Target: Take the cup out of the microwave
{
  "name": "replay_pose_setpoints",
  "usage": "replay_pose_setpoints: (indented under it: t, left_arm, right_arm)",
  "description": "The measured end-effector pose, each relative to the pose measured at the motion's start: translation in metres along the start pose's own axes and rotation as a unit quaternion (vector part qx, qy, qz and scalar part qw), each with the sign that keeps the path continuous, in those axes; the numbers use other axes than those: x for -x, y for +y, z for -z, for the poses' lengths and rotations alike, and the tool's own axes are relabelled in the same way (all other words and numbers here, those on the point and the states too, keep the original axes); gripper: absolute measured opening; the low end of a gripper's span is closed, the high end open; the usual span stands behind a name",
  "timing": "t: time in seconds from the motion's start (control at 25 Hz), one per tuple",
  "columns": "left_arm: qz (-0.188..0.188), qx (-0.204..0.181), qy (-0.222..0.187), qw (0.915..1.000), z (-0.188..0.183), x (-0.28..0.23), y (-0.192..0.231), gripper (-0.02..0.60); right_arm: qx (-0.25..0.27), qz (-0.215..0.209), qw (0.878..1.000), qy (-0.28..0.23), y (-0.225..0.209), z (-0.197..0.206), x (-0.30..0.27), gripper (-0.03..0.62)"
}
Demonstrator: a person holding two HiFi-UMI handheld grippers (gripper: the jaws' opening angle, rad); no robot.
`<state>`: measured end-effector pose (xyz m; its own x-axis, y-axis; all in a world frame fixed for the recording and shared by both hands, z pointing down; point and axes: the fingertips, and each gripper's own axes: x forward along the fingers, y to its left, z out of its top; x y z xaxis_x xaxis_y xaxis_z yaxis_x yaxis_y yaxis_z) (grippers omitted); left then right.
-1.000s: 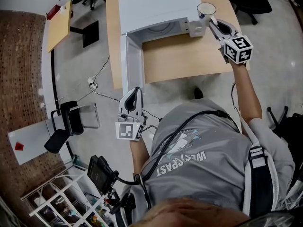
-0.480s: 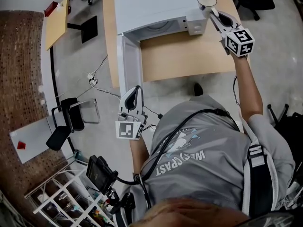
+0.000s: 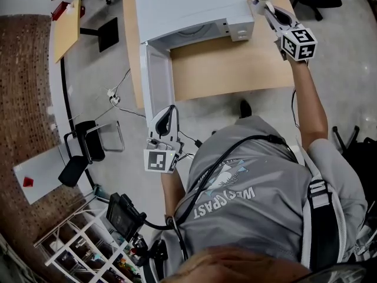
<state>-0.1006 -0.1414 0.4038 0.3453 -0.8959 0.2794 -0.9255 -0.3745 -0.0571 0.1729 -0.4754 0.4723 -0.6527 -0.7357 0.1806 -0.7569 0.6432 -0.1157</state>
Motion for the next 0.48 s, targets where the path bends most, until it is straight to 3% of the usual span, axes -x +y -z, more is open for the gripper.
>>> replay_pose_setpoints:
  t: [0.48]
  left_arm:
    - [0.007,0.004,0.021,0.9997,0.011,-0.017,-0.008,0.043]
  right_arm:
    - [-0.025,0.029,0.998,0.04,-0.052,0.061,-0.032,0.071]
